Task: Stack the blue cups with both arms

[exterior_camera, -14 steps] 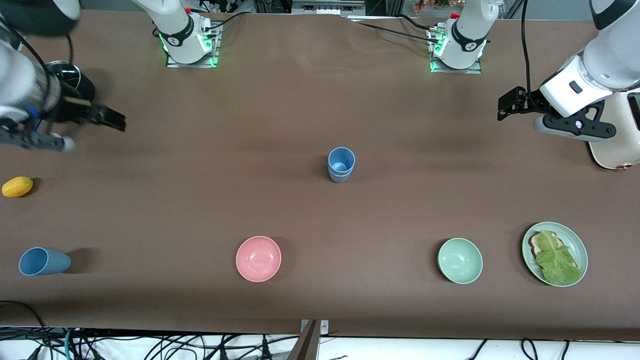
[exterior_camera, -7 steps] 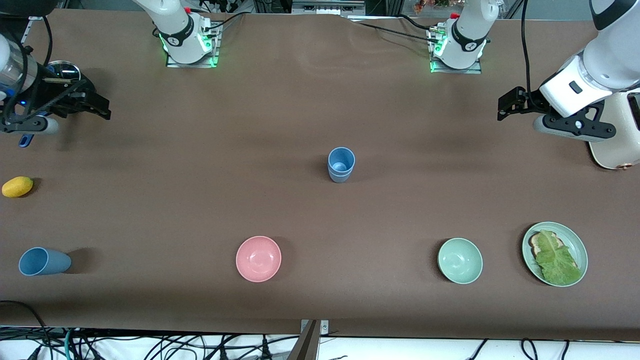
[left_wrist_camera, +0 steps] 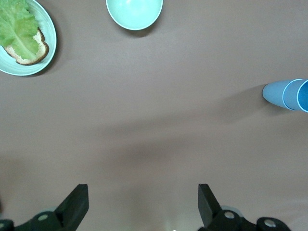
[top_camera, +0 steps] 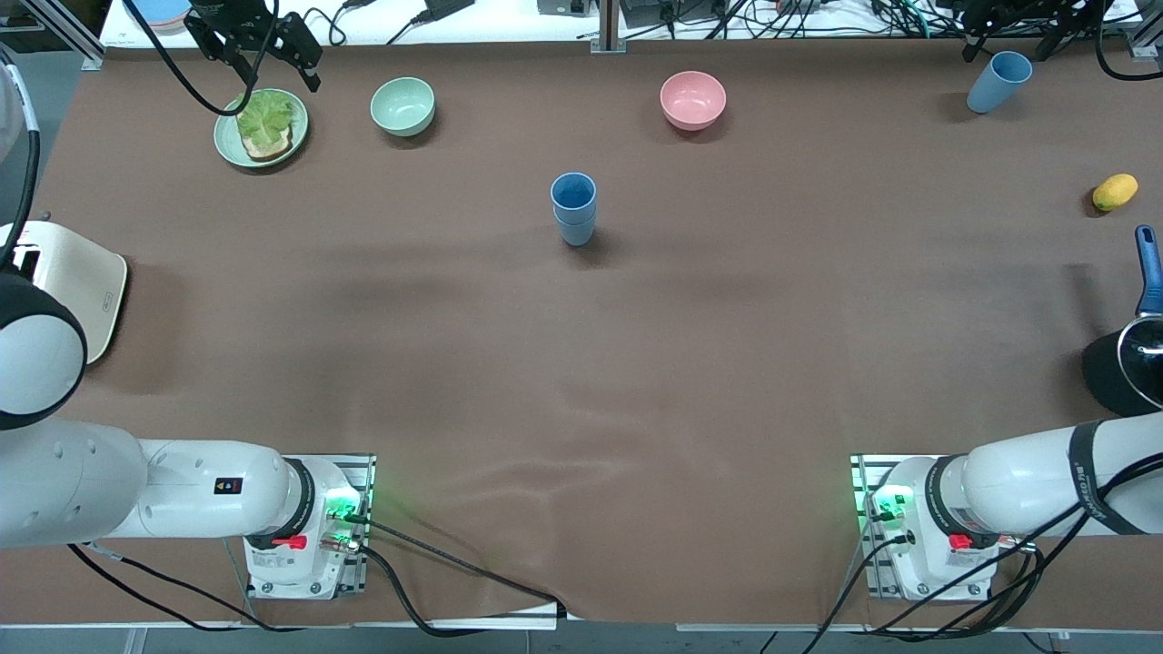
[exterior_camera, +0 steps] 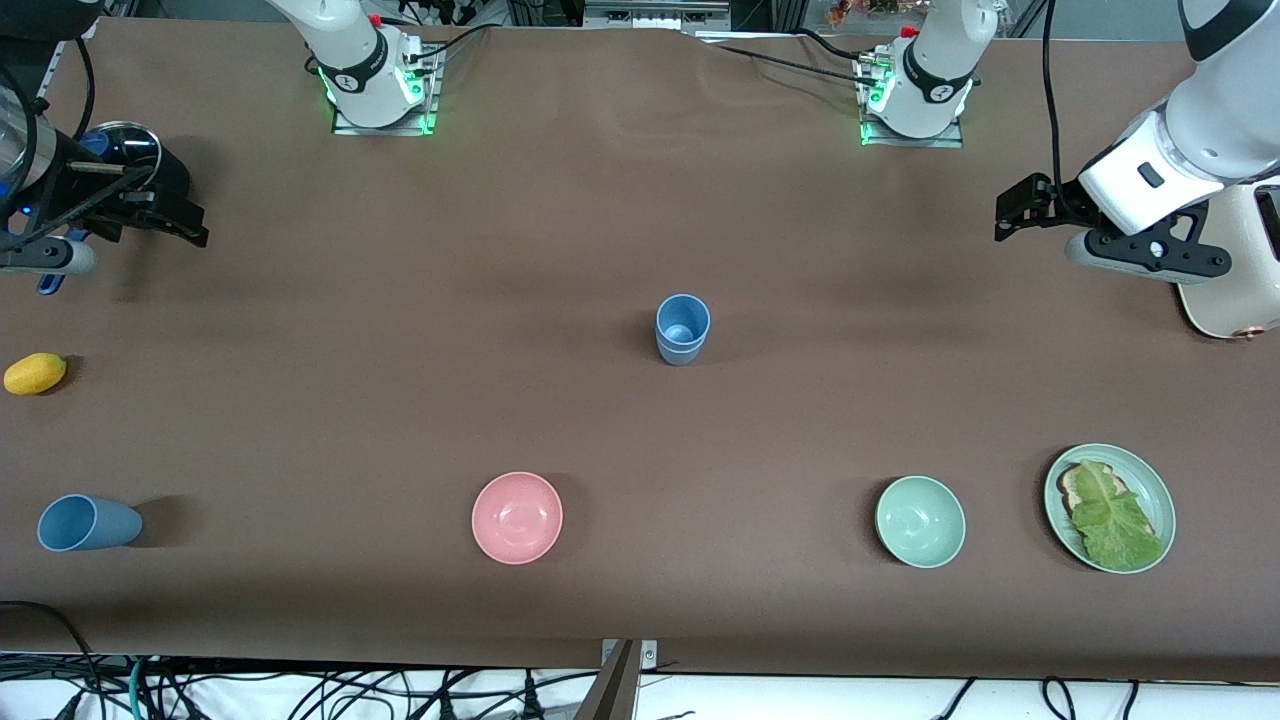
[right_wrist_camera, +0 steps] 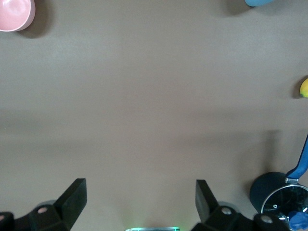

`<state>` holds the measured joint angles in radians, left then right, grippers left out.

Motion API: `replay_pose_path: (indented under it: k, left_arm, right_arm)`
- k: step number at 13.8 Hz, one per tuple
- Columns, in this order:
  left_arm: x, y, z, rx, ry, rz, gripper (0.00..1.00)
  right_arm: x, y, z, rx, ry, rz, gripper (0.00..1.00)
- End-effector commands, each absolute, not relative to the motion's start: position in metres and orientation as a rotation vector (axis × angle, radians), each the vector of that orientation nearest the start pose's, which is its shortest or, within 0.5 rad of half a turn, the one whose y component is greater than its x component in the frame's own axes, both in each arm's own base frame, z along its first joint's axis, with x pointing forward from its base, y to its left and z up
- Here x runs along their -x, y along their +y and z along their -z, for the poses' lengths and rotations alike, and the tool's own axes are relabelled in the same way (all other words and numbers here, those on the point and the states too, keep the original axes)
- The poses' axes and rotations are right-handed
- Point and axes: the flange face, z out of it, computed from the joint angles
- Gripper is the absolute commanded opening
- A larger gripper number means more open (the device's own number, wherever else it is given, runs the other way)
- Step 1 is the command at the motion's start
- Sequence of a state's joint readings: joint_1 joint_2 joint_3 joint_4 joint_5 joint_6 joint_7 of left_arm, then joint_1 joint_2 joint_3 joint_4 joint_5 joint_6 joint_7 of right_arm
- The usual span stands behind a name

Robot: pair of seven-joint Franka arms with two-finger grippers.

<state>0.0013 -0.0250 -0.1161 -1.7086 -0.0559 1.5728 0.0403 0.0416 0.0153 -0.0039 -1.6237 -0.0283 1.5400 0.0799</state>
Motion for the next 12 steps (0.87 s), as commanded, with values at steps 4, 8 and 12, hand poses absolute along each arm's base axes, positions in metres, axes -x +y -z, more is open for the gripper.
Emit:
replay_pose_path:
  k: [4,8,12]
  left_arm:
    - [-0.5402,-0.0666,-0.5786,3.187,0.251,-0.190,1.00]
    - [-0.5401,-0.0674,-0.5786,3.187,0.253,-0.190,1.00]
    - [-0.5401,-0.0666,-0.5785,3.187,0.256,-0.192,1.00]
  right_arm:
    - [-0.5584,0.0230,-0.5800,3.178,0.028,-0.177,1.00]
    - [-0.5595,0.0232,-0.5804,3.177,0.028,-0.175,1.00]
    - [-0.5592,0.0248,-0.5803,3.177,0.025,-0.177,1.00]
